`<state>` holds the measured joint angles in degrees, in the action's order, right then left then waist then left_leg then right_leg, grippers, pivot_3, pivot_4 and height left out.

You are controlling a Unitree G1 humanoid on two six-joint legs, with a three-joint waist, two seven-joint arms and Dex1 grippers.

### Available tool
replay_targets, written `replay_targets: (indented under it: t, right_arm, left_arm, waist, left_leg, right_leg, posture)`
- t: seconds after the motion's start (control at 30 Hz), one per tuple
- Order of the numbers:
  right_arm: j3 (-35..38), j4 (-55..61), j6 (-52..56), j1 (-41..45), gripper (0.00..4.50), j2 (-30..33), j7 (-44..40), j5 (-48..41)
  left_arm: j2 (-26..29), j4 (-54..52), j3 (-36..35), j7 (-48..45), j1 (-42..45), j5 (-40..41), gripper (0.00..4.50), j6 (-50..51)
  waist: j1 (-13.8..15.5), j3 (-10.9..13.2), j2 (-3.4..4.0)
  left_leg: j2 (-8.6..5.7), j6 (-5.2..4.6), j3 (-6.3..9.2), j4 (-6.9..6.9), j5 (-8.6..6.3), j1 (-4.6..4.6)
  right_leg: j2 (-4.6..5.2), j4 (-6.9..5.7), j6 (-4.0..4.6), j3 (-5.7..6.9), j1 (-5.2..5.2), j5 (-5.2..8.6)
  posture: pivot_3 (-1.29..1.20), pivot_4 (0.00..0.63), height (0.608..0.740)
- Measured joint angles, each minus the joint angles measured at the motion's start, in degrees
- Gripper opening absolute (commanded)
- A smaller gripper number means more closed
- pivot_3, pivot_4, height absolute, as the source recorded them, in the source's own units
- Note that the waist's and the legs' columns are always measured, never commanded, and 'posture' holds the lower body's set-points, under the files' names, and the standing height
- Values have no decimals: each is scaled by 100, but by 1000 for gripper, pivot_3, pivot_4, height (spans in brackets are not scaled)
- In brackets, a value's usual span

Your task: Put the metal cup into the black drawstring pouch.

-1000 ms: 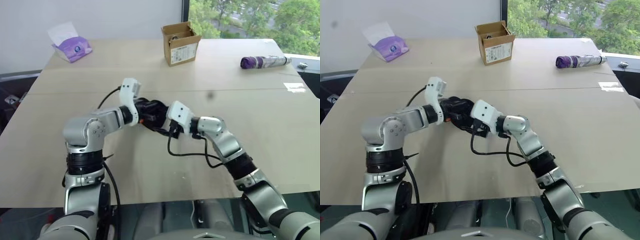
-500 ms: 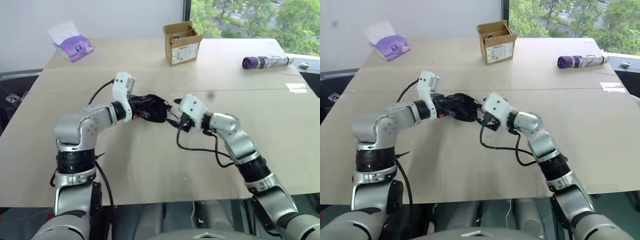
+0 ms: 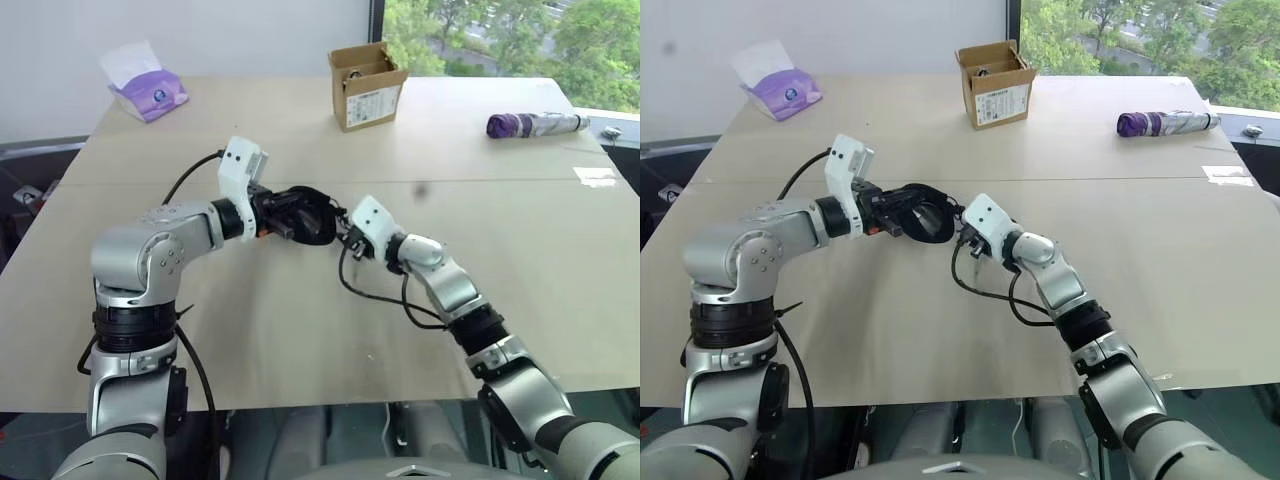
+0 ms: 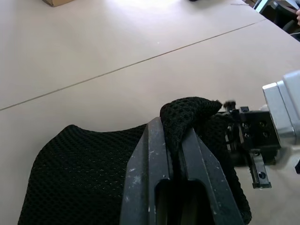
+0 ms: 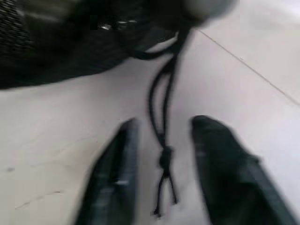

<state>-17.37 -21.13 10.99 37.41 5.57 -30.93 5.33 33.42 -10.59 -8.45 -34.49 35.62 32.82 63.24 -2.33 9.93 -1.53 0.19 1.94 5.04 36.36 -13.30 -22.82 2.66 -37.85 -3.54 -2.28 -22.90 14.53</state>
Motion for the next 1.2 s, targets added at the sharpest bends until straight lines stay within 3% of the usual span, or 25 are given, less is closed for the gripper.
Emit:
replay_targets:
  t: [0.03,0.3,0.33,0.53,0.8,1.13,1.2]
  right_arm:
    - [11,54,2,-8,43,95,7,18]
    - [220,1643,656,-165,43,848,-145,18]
    - [237,1927,808,-168,0,1010,-189,19]
    - [542,3203,1696,83,0,1567,-374,-38]
    - [558,3972,2448,546,0,1844,-453,-90]
    - [513,4125,2656,592,0,1879,-419,-99]
    - [511,4139,2708,592,0,1887,-400,-105]
  left_arm:
    - [0,-15,1,-1,-6,2,0,-4]
    - [-14,-81,182,-154,-157,21,0,-267]
    - [-66,-83,167,-239,-165,130,638,-284]
    - [-245,-224,392,-675,96,447,3225,-619]
    - [-586,493,1092,-977,738,-128,3225,-1601]
    - [-912,1160,1437,-1450,1146,-427,3225,-2264]
    - [-979,1264,1556,-1541,1148,-498,2692,-2385]
  waist:
    - [-1,0,1]
    - [-10,1,1]
    - [-1,1,2]
    - [5,1,1]
    - [5,1,1]
    - [-9,1,1]
    - [-2,1,1]
  left_leg:
    - [0,0,0,0,0,0]
    - [1,-2,0,0,-1,0]
    - [1,-2,-1,0,-1,-4]
    - [2,-22,1,2,-12,-3]
    - [0,-22,-2,4,-12,-5]
    - [0,-23,-4,4,-12,-8]
    - [0,-24,-4,5,-12,-8]
  right_leg:
    - [0,-1,0,0,0,0]
    - [-1,-4,0,0,-2,0]
    - [-1,-2,0,0,-3,0]
    - [-1,-6,0,3,-4,0]
    - [-1,-3,0,1,-4,0]
    - [-1,-2,0,0,-5,0]
    - [-1,-3,-1,0,-5,1]
  posture:
    - [0,150,740]
    - [0,150,740]
    - [0,150,740]
    - [0,150,740]
    - [0,150,740]
    - [0,150,740]
    - [0,150,740]
